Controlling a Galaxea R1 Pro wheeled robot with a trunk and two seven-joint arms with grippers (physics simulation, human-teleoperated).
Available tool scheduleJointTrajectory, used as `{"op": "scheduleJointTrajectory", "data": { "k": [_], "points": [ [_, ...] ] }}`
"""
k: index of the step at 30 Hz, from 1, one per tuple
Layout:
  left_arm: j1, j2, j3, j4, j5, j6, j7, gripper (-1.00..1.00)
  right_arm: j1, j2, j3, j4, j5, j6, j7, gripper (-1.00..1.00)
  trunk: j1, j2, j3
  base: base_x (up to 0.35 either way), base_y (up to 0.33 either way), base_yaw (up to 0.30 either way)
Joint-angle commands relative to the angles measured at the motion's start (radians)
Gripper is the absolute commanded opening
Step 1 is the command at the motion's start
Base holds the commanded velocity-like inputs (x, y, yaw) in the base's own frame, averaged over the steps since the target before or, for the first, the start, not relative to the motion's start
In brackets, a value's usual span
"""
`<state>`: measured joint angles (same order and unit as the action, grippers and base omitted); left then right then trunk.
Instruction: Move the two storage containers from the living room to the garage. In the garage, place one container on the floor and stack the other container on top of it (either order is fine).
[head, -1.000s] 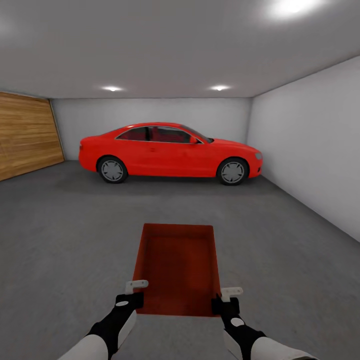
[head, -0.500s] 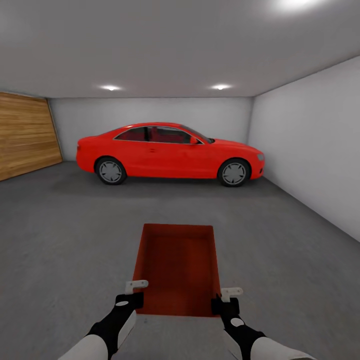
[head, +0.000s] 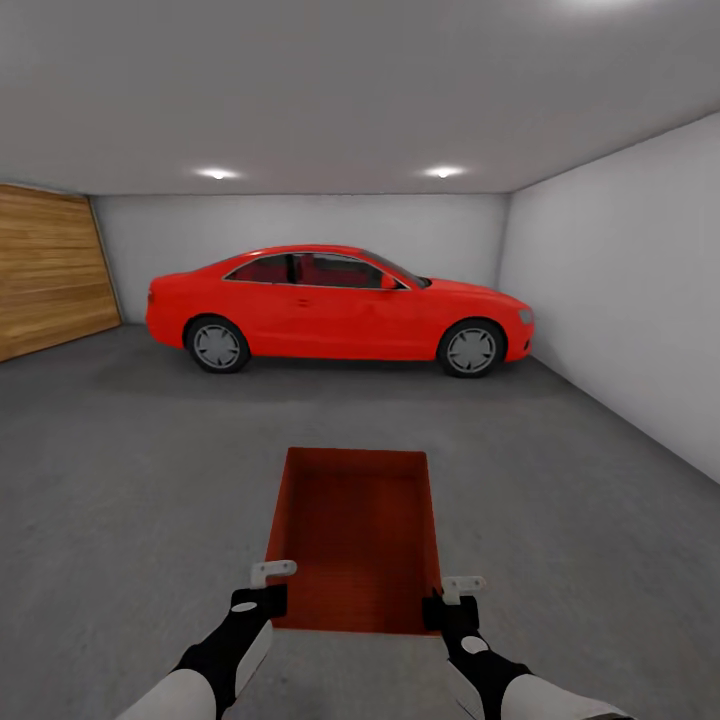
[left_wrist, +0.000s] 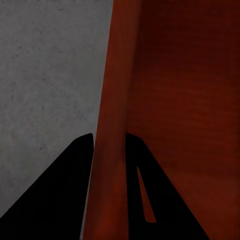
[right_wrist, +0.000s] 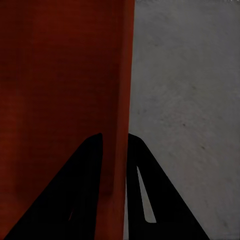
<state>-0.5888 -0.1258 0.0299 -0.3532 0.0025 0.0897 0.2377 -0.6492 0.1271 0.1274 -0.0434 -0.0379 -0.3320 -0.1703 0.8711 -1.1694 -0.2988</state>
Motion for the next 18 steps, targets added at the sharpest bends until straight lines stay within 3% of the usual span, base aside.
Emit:
{"op": "scheduleJointTrajectory", "data": {
  "k": [1,18],
  "points": [
    [0.0,0.0,0.011,-0.001,-0.001,0.007,0.006,-1.0,-0.001,-0.006,-0.025,-0.001,-0.013,-0.007,-0.008,-1.0,0.001,-0.001,-0.001,0.321,0.0,0.0],
    [-0.001,0.001,0.011,-0.001,-0.001,0.008,0.006,-1.0,-0.001,-0.006,-0.025,-0.001,-0.013,-0.006,-0.008,-1.0,0.001,-0.001,-0.001,0.321,0.0,0.0]
  ]
}}
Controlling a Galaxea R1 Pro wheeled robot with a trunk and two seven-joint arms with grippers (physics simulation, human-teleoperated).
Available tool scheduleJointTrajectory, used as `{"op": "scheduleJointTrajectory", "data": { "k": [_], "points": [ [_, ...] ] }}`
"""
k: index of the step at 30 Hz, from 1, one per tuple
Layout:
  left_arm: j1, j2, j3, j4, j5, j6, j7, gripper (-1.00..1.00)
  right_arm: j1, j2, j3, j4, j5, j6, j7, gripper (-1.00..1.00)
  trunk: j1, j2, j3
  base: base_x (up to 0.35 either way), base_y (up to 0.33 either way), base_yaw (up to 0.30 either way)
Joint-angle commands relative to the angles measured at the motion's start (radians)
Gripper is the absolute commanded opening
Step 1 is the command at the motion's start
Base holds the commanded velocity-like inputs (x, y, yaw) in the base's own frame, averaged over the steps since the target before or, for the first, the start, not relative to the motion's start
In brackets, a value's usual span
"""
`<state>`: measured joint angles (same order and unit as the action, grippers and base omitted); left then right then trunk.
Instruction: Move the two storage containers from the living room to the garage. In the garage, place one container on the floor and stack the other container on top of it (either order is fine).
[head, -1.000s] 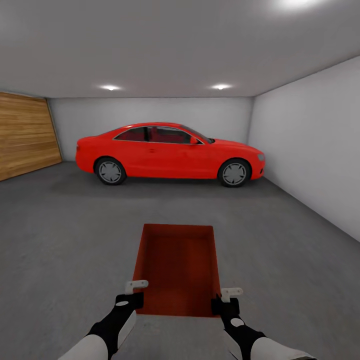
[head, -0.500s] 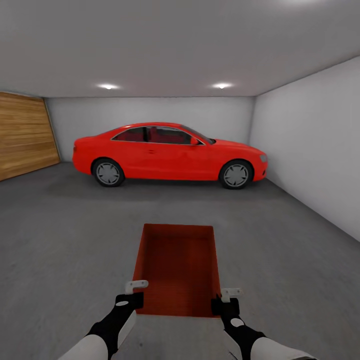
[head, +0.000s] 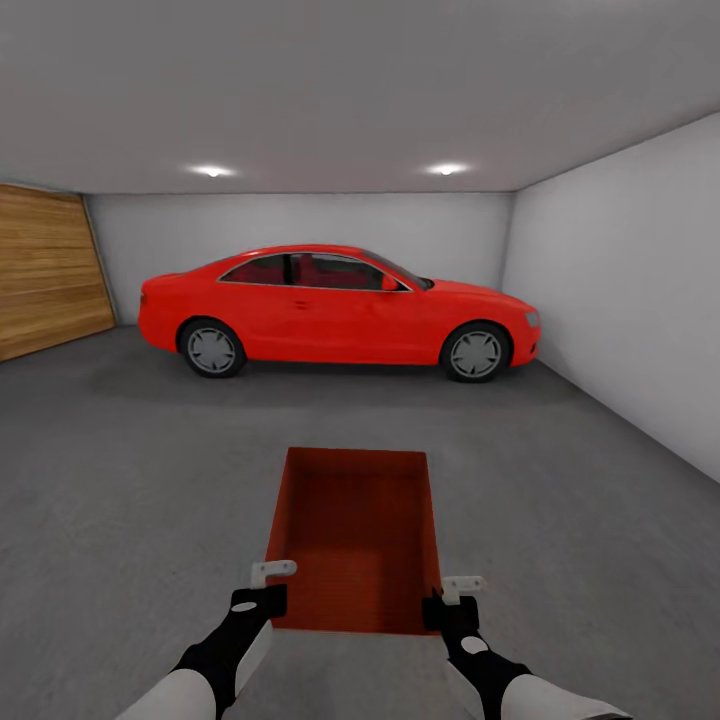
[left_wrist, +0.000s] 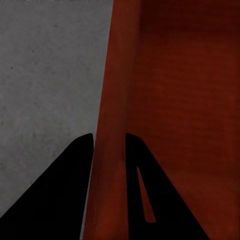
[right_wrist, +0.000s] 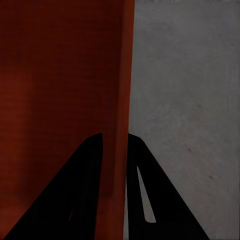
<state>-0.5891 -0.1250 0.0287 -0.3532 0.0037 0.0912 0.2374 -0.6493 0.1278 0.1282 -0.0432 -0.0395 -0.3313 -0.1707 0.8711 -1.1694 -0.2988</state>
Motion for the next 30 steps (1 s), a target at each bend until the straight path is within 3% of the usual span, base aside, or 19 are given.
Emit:
{"op": "scheduleJointTrajectory", "data": {
  "k": [1,20,30],
  "points": [
    [0.0,0.0,0.013,-0.001,-0.002,0.007,0.006,-1.0,-0.001,-0.007,-0.025,-0.001,-0.011,-0.006,-0.007,-1.0,0.001,-0.001,-0.001,0.321,0.0,0.0],
    [-0.001,0.001,0.013,0.0,-0.002,0.009,0.006,-1.0,-0.001,-0.006,-0.025,-0.001,-0.011,-0.008,-0.008,-1.0,0.001,-0.001,-0.001,0.321,0.0,-0.001],
    [0.0,0.0,0.013,0.0,-0.002,0.009,0.006,-1.0,-0.001,-0.004,-0.025,-0.001,-0.011,-0.01,-0.025,-1.0,0.001,-0.001,-0.001,0.321,0.023,-0.189]
  ]
}}
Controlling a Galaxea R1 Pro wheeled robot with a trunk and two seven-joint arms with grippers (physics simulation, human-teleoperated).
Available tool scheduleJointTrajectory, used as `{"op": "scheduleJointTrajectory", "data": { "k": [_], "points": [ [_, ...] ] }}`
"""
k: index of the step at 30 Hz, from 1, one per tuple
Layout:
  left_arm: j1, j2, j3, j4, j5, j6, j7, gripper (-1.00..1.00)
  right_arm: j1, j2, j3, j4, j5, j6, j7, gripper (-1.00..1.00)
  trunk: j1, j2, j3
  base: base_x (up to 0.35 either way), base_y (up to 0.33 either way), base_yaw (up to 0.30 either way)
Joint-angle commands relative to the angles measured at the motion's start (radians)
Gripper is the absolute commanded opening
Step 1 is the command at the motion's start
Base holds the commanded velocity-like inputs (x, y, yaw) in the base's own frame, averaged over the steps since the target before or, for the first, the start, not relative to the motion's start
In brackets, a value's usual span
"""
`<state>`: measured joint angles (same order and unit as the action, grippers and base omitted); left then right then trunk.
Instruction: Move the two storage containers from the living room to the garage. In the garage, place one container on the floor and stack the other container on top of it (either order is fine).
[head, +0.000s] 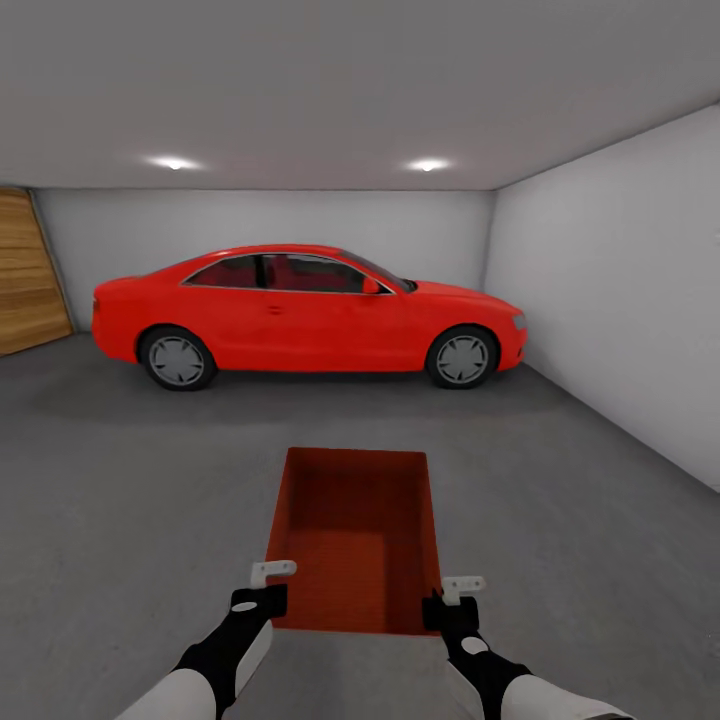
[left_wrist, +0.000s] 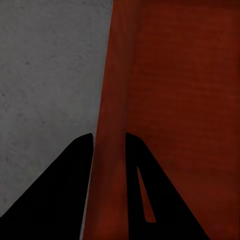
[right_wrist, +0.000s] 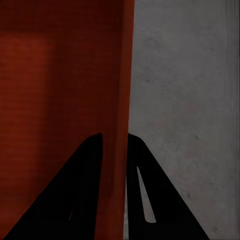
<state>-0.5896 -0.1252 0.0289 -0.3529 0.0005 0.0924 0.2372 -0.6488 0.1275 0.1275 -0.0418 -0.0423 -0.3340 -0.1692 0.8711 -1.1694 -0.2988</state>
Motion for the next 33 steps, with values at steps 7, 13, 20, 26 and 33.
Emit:
{"op": "scheduleJointTrajectory", "data": {
  "k": [7,13,20,26,33],
  "points": [
    [0.0,-0.001,0.013,0.0,0.002,0.009,0.007,-1.0,-0.002,-0.005,-0.025,-0.003,-0.008,-0.007,-0.027,-1.0,0.001,-0.001,-0.001,0.321,0.119,-0.276],
    [0.0,-0.001,0.013,0.0,0.002,0.009,0.007,-1.0,-0.002,-0.005,-0.025,-0.003,-0.008,-0.007,-0.027,-1.0,0.001,-0.001,-0.001,0.317,0.179,-0.283],
    [0.0,-0.001,0.013,0.0,0.002,0.009,0.007,-1.0,-0.002,-0.005,-0.025,-0.003,-0.008,-0.008,-0.027,-1.0,0.001,-0.001,-0.001,0.314,0.188,-0.285],
    [0.0,-0.001,0.013,0.0,0.002,0.009,0.007,-1.0,-0.002,-0.005,-0.025,-0.002,-0.008,-0.008,-0.027,-1.0,0.001,-0.001,-0.001,0.313,0.189,-0.285],
    [0.0,-0.001,0.013,0.0,0.002,0.009,0.007,-1.0,-0.002,-0.005,-0.025,-0.003,-0.008,-0.008,-0.027,-1.0,0.001,-0.001,-0.001,0.312,0.189,-0.285]
  ]
}}
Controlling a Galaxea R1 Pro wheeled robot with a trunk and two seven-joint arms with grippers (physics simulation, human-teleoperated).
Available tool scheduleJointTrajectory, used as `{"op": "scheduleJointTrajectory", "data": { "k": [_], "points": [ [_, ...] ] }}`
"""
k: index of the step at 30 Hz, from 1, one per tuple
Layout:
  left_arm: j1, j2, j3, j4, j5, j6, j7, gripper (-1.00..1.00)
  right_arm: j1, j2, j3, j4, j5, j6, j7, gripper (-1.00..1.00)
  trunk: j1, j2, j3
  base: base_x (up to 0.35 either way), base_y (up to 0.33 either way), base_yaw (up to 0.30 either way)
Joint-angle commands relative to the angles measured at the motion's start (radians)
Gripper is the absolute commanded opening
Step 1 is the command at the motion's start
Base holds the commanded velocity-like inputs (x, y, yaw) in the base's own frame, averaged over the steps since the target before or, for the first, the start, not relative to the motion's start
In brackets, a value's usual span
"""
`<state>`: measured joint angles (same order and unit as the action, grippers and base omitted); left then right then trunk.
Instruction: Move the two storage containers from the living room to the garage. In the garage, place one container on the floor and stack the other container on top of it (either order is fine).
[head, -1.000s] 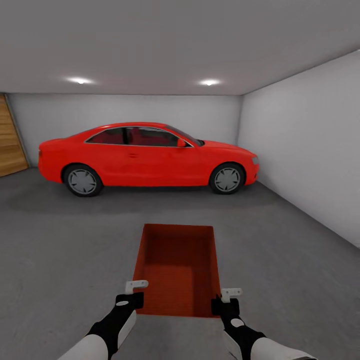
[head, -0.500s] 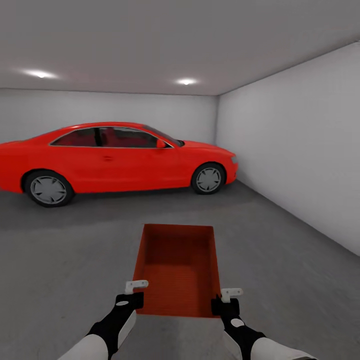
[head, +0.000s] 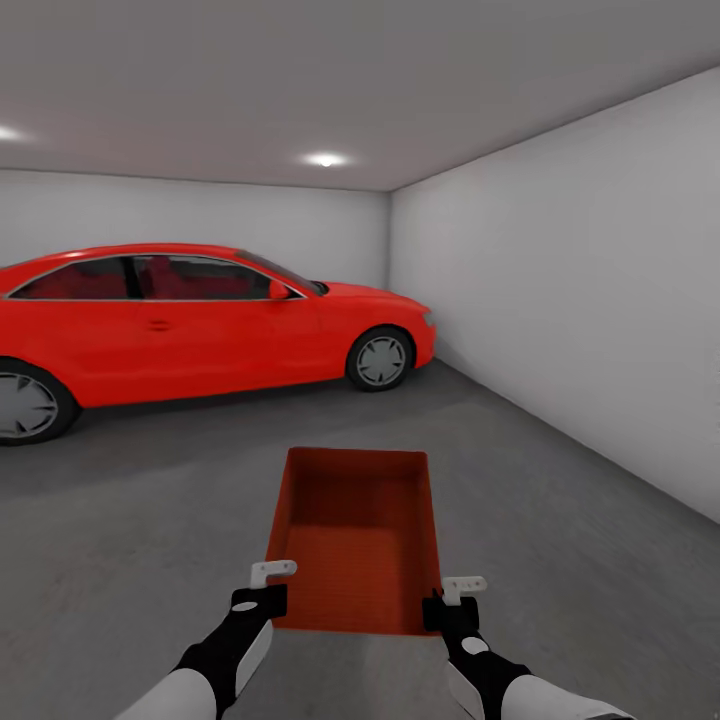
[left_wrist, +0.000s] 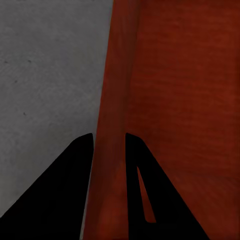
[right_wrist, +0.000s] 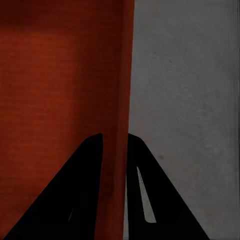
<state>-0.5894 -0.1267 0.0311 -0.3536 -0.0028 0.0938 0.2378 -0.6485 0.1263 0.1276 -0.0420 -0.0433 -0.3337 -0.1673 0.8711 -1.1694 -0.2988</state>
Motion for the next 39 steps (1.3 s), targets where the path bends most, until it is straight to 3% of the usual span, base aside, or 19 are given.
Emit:
{"op": "scheduleJointTrajectory", "data": {
  "k": [1,39],
  "points": [
    [0.0,0.001,0.01,0.001,0.006,0.007,0.006,-1.0,-0.002,-0.004,-0.025,-0.003,-0.007,-0.008,-0.029,-1.0,0.001,-0.001,-0.001,0.312,0.19,-0.285],
    [0.0,0.001,0.01,0.001,0.006,0.007,0.005,-1.0,-0.002,-0.005,-0.025,-0.003,-0.007,-0.008,-0.028,-1.0,0.001,-0.001,-0.001,0.304,0.208,-0.285]
  ]
}}
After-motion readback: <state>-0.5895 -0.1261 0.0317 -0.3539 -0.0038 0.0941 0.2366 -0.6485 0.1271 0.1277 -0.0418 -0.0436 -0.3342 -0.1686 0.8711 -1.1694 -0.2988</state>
